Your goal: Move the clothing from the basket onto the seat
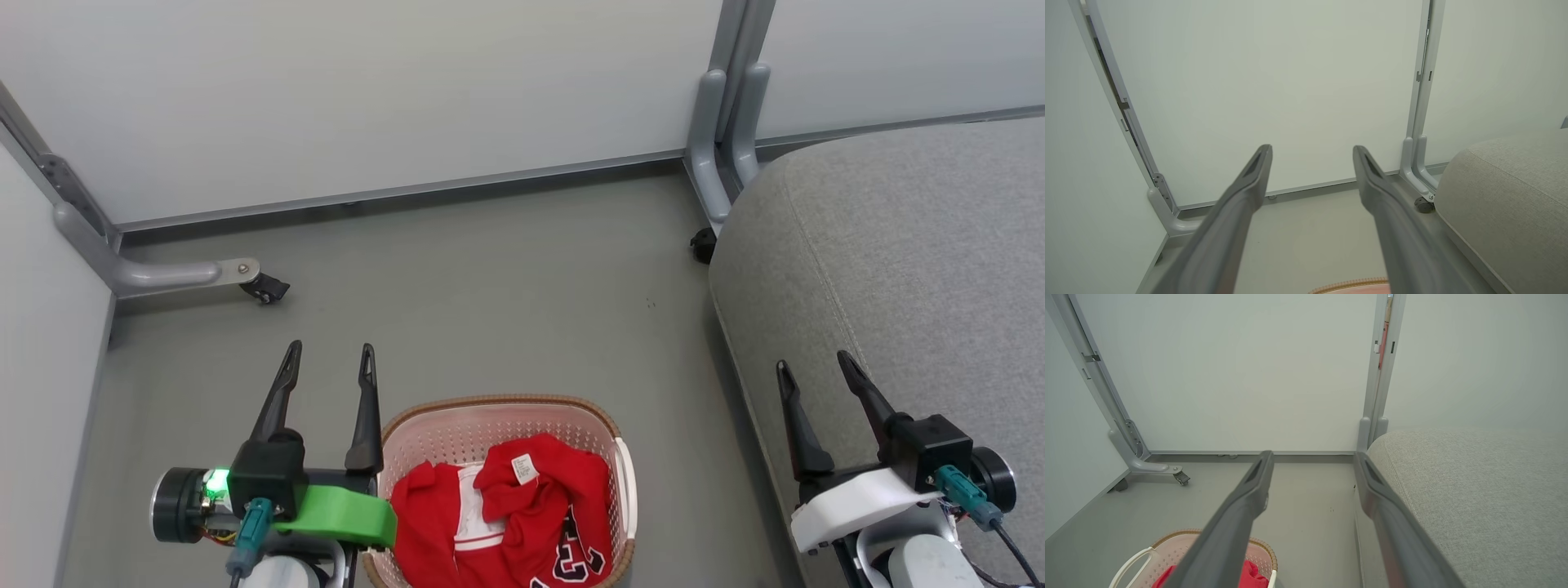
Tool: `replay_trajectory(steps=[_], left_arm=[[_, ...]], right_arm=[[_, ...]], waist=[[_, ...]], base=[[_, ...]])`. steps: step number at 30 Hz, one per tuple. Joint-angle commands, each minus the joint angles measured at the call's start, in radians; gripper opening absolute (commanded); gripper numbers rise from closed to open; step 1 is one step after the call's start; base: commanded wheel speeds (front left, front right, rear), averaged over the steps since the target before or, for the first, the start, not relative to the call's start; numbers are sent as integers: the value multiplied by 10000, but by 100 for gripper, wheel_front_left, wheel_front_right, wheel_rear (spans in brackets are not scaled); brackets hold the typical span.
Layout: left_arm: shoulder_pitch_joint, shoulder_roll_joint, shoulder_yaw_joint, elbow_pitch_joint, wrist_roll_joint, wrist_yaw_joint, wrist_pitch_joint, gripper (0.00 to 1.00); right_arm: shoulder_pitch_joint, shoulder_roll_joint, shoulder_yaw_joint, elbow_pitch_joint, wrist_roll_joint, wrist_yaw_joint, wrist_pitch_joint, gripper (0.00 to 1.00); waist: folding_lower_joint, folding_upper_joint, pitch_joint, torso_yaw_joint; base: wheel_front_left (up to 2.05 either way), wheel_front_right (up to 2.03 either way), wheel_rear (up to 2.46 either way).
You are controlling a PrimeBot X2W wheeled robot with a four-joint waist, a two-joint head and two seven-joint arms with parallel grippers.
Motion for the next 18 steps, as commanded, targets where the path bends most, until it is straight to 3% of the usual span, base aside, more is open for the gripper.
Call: replay_trajectory(steps=[1, 18], left_arm=[[1, 59, 9, -8, -91, -59, -7, 100], [-1564, 159, -526, 1041, 569, -888, -7, 100]], right_arm=[[-114, -55, 12, -49, 38, -3, -44, 100], [-1156, -50, 628, -584, 282, -3, -35, 100]], waist=[[0, -1, 114, -102], [0, -1, 1840, -1526]], base=[[0, 0, 0], [0, 0, 0]])
